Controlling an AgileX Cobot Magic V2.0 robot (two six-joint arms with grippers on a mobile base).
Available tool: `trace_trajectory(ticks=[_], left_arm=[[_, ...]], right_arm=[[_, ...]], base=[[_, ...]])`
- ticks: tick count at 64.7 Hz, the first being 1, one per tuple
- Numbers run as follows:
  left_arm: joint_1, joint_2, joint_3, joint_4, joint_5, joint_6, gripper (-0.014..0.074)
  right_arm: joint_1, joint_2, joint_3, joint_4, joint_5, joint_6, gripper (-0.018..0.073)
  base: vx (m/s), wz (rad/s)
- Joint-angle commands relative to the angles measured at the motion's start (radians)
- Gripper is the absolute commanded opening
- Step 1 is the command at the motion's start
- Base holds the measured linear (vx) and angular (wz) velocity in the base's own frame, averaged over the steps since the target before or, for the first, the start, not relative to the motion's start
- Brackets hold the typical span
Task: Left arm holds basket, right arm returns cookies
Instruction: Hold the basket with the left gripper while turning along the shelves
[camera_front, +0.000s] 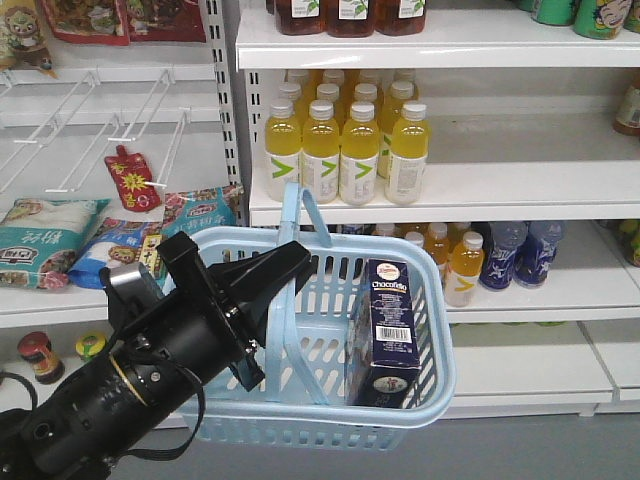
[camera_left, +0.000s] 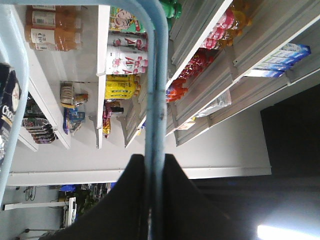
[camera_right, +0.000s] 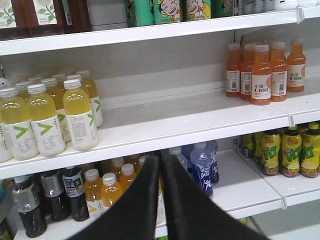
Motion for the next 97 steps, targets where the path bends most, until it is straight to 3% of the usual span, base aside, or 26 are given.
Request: trace_trajectory(ticks=[1,97], left_arm=[[-0.002,-0.041,-0.027,-0.012,-0.287,-0.001,0.0000],[-0.002,-0.041,-0.027,-0.012,-0.287,-0.001,0.0000]], right_arm=[[-0.004,0.011,0.018,-0.003,-0.072,-0.014,-0.0006],[-0.004,0.011,0.018,-0.003,-0.073,-0.014,-0.0006]], base=[[0.34,-0.02],[0.11,-0.13]])
